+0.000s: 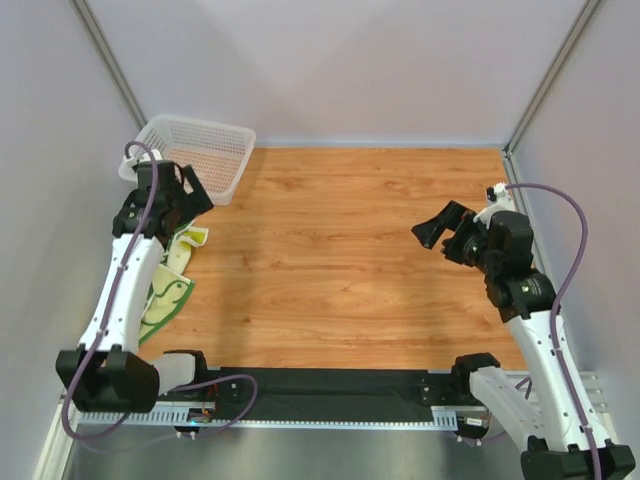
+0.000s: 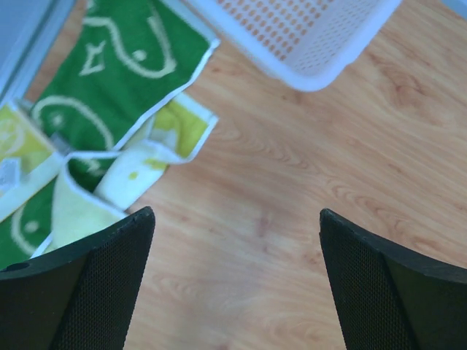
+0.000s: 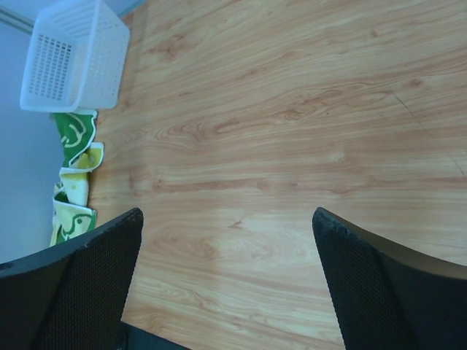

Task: Roll the towels
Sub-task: Grab a towel with the left arm

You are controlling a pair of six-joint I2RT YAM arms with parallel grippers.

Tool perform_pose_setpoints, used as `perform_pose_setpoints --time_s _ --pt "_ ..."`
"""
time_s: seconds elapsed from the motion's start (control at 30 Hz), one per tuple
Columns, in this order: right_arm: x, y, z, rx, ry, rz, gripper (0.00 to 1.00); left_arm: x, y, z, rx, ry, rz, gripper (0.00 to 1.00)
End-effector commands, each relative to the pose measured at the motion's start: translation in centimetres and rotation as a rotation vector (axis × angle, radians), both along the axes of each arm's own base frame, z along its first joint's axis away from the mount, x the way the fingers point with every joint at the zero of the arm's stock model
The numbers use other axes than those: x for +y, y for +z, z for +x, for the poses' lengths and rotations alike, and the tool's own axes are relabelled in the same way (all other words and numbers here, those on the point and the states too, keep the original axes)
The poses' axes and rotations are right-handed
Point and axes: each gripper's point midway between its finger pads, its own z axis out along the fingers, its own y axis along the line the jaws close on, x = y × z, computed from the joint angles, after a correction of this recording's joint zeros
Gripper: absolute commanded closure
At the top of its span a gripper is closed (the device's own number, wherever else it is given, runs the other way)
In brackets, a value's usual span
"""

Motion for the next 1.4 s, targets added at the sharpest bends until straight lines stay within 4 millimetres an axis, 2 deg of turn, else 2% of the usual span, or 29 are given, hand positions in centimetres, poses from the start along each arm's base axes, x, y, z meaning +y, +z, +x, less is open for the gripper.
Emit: perform_pose_setpoints --time_s 0.0,0.03,0.13,0.17,0.2,0.23,0.27,0.3,0.4,0.47,0.53,0.63,0.67,0.73,0.77,0.8,0.87,0.9,0.97,1.0,1.03,1.1,1.17,1.3,1.37 --pt "0.5 2.5 -0.6 0.014 0.037 -0.035 0.0 3.0 -1.5 -5.4 0.104 0.176 0.074 0.01" --pt "-0.1 1.7 -0.8 0.054 0.01 -0.075 0.0 3.8 -1.6 -6.6 0.125 0.202 0.077 0.01" --pt "-0.2 2.0 -1.1 0.052 -0.011 -0.133 0.0 4.9 -2.8 -8.9 0.2 0.27 0.042 0.0" --pt "-0.1 2.2 -1.3 0.038 -0.008 -0.15 0.0 4.8 -3.7 -9.5 0.23 0.274 -0.003 0.01" --pt "0.5 2.3 -1.7 0.029 0.016 -0.161 0.0 5.6 -4.2 -9.9 0.236 0.304 -0.038 0.0" --pt "0.1 2.2 -1.6 0.021 -0.013 -0.186 0.0 5.1 -4.5 -10.2 0.232 0.287 -0.094 0.01" --pt "0.3 2.3 -1.9 0.011 -0.007 -0.191 0.0 5.2 -5.9 -10.7 0.257 0.296 -0.119 0.01" --pt "0.7 2.0 -2.3 0.011 0.014 -0.199 0.0 5.9 -6.2 -10.8 0.247 0.317 -0.129 0.01" --pt "0.7 1.5 -2.8 0.019 0.015 -0.21 0.0 6.2 -8.1 -11.4 0.304 0.33 -0.146 0.02" --pt "1.2 0.9 -3.2 0.031 0.054 -0.21 0.0 6.2 -9.2 -11.1 0.348 0.321 -0.15 0.03" --pt "1.4 0.7 -3.4 0.032 0.069 -0.204 0.0 6.0 -10.1 -9.9 0.356 0.296 -0.175 0.04" --pt "1.5 0.5 -3.3 0.028 0.085 -0.214 0.0 5.7 -10.3 -7.2 0.31 0.232 -0.2 0.08" --pt "1.5 0.7 -3.3 0.023 0.085 -0.218 0.0 6.0 -10.1 -6.5 0.297 0.214 -0.184 0.08" --pt "1.5 0.7 -3.2 0.024 0.093 -0.232 0.0 6.9 -10.9 -5.3 0.32 0.224 -0.152 0.07" --pt "1.3 0.9 -3.1 0.021 0.088 -0.237 0.0 7.4 -10.4 -4.5 0.317 0.216 -0.132 0.07" --pt "1.3 0.8 -3.2 0.021 0.089 -0.243 0.0 7.6 -11.6 -4.2 0.37 0.217 -0.137 0.07" --pt "1.2 0.8 -3.1 0.017 0.089 -0.25 0.0 7.8 -11.6 -2.9 0.378 0.206 -0.144 0.09" --pt "1.3 0.7 -3.0 0.015 0.091 -0.25 0.0 8.0 -12.7 -2.3 0.402 0.207 -0.148 0.12" --pt "1.5 0.5 -3.0 0.02 0.097 -0.249 0.0 8.4 -12.9 -1.3 0.406 0.217 -0.14 0.15" --pt "1.5 0.6 -2.9 0.02 0.099 -0.248 0.0 8.6 -14.1 -1.1 0.447 0.215 -0.139 0.18" --pt "1.5 0.5 -2.9 0.024 0.101 -0.25 0.0 8.9 -14.0 -0.6 0.45 0.22 -0.133 0.21" --pt "1.5 0.3 -2.9 0.029 0.1 -0.255 0.0 8.7 -15.3 -0.4 0.491 0.21 -0.146 0.26" --pt "1.3 0.4 -2.8 0.025 0.093 -0.259 0.0 8.5 -15.8 -0.4 0.499 0.2 -0.152 0.32" --pt "1.3 0.1 -2.6 0.032 0.089 -0.264 0.0 7.9 -16.5 -1.4 0.548 0.213 -0.106 0.33" --pt "1.3 -0.2 -2.5 0.037 0.09 -0.268 0.0 7.2 -16.6 -1.5 0.56 0.2 -0.086 0.42"
